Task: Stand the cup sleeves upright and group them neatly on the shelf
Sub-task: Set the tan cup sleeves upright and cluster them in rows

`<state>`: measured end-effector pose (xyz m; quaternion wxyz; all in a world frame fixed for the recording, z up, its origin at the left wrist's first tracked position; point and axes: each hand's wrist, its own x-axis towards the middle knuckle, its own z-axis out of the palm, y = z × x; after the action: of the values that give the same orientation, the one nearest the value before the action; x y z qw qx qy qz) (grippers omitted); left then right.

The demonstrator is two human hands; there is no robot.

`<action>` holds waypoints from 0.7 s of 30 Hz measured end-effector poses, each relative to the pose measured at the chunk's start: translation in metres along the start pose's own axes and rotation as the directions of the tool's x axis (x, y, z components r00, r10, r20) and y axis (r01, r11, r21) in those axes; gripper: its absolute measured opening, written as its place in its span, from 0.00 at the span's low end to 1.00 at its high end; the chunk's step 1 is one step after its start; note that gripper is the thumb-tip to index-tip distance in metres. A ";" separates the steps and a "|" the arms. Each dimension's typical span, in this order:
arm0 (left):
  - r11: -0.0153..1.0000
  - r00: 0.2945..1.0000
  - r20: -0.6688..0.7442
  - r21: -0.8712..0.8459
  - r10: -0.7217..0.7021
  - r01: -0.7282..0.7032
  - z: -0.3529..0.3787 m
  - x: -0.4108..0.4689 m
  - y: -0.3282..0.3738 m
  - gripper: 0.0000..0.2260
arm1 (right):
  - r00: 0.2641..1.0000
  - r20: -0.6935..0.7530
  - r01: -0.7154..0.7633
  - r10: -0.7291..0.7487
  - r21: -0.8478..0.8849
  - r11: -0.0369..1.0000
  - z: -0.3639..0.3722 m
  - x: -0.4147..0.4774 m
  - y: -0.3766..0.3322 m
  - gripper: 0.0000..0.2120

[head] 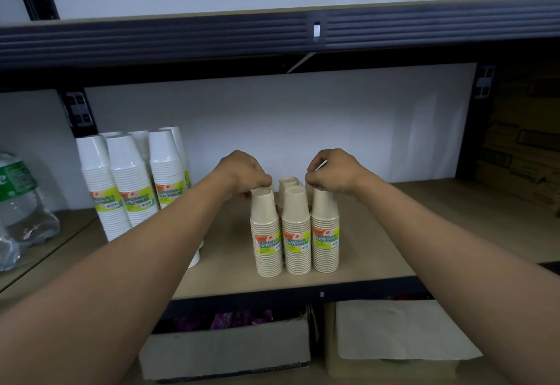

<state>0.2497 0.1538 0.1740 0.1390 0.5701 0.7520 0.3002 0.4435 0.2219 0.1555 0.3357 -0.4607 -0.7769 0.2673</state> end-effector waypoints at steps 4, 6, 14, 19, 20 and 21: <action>1.000 1.000 -0.005 0.021 0.019 -0.018 0.001 -0.001 0.001 0.10 | 1.000 0.000 0.004 -0.004 -0.004 1.000 -0.001 0.000 0.001 0.08; 0.999 0.999 -0.014 0.030 0.030 -0.030 0.002 -0.001 0.001 0.10 | 1.000 -0.009 0.007 -0.007 0.001 1.000 -0.001 0.001 0.002 0.08; 0.999 0.999 0.018 -0.018 0.031 -0.031 -0.001 -0.004 -0.001 0.09 | 0.999 0.041 -0.017 0.016 0.034 0.999 0.000 0.002 0.005 0.08; 0.997 1.000 0.006 -0.071 0.029 -0.029 -0.004 -0.008 -0.004 0.11 | 0.997 0.059 -0.055 0.049 0.106 0.993 -0.002 -0.001 0.002 0.08; 0.997 1.000 -0.001 -0.077 0.027 -0.027 -0.005 -0.008 -0.005 0.11 | 0.997 0.058 -0.058 0.053 0.102 0.993 -0.003 -0.003 0.002 0.08; 0.996 1.000 -0.007 -0.080 0.026 -0.026 -0.005 -0.009 -0.007 0.11 | 0.997 0.058 -0.060 0.054 0.094 0.994 -0.004 -0.004 0.001 0.08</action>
<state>0.2444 0.1427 0.1731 0.1555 0.5730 0.7323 0.3334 0.4487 0.2193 0.1558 0.3278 -0.4585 -0.7588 0.3264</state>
